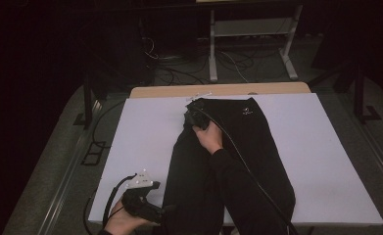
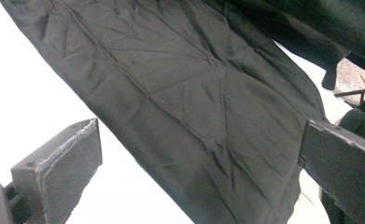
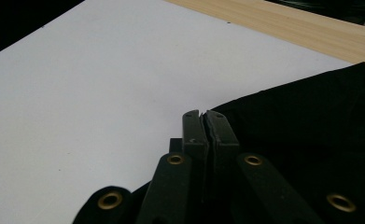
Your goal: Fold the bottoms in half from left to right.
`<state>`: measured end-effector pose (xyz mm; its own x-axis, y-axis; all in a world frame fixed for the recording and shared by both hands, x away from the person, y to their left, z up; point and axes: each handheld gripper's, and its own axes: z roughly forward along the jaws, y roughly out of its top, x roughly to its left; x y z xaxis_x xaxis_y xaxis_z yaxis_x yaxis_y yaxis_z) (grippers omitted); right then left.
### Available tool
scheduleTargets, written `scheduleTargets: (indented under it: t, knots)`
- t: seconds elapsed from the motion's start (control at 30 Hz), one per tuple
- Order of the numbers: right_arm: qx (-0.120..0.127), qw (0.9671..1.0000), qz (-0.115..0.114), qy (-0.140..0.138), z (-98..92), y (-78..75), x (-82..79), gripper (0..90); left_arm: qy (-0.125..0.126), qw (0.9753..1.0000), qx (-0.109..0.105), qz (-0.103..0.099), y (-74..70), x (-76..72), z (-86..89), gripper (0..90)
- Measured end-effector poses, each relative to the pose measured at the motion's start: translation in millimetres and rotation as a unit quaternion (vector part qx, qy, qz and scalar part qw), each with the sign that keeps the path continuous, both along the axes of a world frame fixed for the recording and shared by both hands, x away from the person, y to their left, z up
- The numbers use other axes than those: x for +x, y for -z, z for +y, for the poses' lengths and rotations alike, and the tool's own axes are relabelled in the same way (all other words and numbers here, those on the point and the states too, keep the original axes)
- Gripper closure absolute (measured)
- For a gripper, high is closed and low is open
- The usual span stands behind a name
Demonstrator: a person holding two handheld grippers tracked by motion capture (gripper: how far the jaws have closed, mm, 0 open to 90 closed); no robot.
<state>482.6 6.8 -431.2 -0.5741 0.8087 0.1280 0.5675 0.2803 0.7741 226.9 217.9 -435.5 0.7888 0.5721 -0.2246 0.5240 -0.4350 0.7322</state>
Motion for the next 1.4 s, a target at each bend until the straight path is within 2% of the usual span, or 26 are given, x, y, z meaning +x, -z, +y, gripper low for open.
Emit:
scheduleTargets:
  t: [0.1,0.13,0.17,0.3,0.4,0.5,0.73,0.83,0.87,1.07,1.13,1.17,1.2,1.23,1.27,1.3,1.33,1.37,1.4]
  knots:
    - [-0.001,1.0000,-0.001,-0.001,0.5,0.0,-0.3,86.2,0.009,0.9999,0.005,0.003,0.8,-1.7,1.1,0.0]
    - [-0.001,1.0000,-0.001,-0.002,0.9,-0.4,-0.8,86.3,0.024,0.9996,0.009,0.010,1.9,-2.7,1.4,0.0]
    - [-0.001,1.0000,-0.001,-0.002,0.9,-0.4,-0.8,86.3,0.024,0.9996,0.009,0.010,1.9,-2.7,1.4,0.0]
    - [-0.002,1.0000,-0.004,-0.002,1.3,-1.1,-1.6,86.2,0.051,0.9985,0.016,0.014,3.6,-3.6,1.4,0.0]
    - [-0.004,1.0000,-0.008,-0.003,1.4,-1.8,-2.0,86.2,0.066,0.9974,0.021,0.022,4.7,-2.9,-0.2,0.0]
    - [-0.004,0.9999,-0.009,-0.003,0.9,-2.6,-2.4,86.2,0.080,0.9956,0.036,0.032,9.0,-2.3,-1.1,0.0]
    - [-0.005,0.9999,-0.010,-0.001,-0.6,-2.9,-3.1,86.2,0.087,0.9943,0.040,0.047,12.2,0.3,-0.7,0.1]
    - [-0.003,1.0000,-0.009,0.000,-0.8,-2.3,-3.0,86.2,0.095,0.9933,0.040,0.052,12.7,0.5,-1.4,3.3]
    - [-0.004,0.9999,-0.011,-0.001,-0.7,-2.1,-3.4,86.2,0.099,0.9930,0.042,0.050,12.9,-0.5,-1.7,6.9]
    - [-0.002,0.9999,-0.012,-0.002,0.2,-2.5,-3.9,86.1,0.098,0.9935,0.035,0.048,13.2,2.8,-3.3,14.7]
    - [-0.002,0.9999,-0.012,-0.002,0.6,-2.2,-4.0,86.1,0.099,0.9933,0.038,0.046,12.7,4.4,-5.4,18.7]
    - [-0.003,0.9999,-0.013,-0.003,1.1,-1.8,-4.3,86.1,0.101,0.9931,0.043,0.041,12.2,3.8,-6.4,23.8]
    - [-0.003,0.9999,-0.013,-0.003,1.1,-1.8,-4.3,86.1,0.105,0.9927,0.049,0.032,12.1,3.0,-7.1,23.8]
    - [-0.003,0.9999,-0.013,-0.003,1.2,-1.8,-4.4,86.1,0.109,0.9921,0.061,0.016,11.6,1.1,-8.1,34.6]
    - [-0.003,0.9999,-0.013,-0.003,1.2,-1.8,-4.4,86.1,0.109,0.9921,0.061,0.016,11.6,1.1,-8.1,39.5]
    - [-0.003,0.9999,-0.014,-0.003,1.1,-1.9,-4.3,86.1,0.110,0.9918,0.064,0.011,11.6,0.6,-8.4,39.5]
    - [-0.002,0.9999,-0.014,-0.003,0.8,-2.1,-4.2,86.1,0.110,0.9918,0.064,0.011,11.7,0.3,-8.6,48.3]
    - [-0.002,0.9999,-0.014,-0.003,0.8,-2.1,-4.2,86.1,0.109,0.9920,0.063,0.011,11.6,0.4,-8.4,48.3]
    - [-0.002,0.9999,-0.015,-0.002,0.7,-2.3,-4.2,86.1,0.108,0.9921,0.064,0.010,11.8,0.8,-8.1,52.7]
